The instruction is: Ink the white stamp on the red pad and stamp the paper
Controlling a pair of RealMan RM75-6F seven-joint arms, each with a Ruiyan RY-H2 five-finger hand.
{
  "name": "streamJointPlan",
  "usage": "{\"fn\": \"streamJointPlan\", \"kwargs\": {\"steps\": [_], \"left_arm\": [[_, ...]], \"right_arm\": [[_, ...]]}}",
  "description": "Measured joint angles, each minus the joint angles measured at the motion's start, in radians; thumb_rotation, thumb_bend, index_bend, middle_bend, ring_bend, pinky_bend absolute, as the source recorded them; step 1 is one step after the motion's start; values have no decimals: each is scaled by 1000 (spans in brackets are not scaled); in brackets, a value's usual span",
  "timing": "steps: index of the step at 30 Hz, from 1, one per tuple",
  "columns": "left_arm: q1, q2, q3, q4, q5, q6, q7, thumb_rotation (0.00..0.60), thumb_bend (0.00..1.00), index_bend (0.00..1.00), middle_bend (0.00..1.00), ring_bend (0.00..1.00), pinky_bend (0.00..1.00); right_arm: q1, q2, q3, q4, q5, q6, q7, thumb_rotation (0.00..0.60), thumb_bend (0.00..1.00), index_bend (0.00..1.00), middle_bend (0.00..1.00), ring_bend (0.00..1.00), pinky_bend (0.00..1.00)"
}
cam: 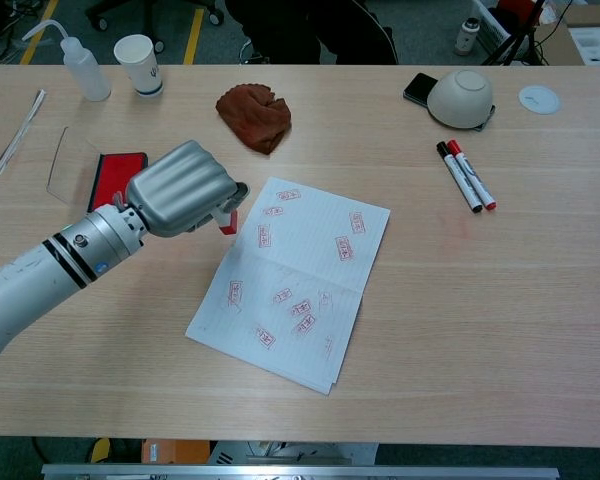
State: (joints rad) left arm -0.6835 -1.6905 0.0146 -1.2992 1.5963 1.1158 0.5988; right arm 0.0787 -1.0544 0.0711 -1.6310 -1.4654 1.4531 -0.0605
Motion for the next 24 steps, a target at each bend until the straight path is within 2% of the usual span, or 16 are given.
{"fn": "streamJointPlan", "kwargs": {"steps": [6,16,24], "left_arm": [[3,-20,23,-33,30,-3,53,600,306,567,1000,1000,1000],[21,-57,66,1,68,-14,81,600,307,567,1000,1000,1000],[35,-87,64,50,70,-16,72,600,307,567,1000,1000,1000]], "right_arm": [[-3,1,-1,2,1,2,3,600,280,158,268,167,290],[-7,5,-3,1,2,5,3,600,280,158,268,167,291],[-6,6,-4,-2,1,3,-2,600,280,158,268,167,291]]}}
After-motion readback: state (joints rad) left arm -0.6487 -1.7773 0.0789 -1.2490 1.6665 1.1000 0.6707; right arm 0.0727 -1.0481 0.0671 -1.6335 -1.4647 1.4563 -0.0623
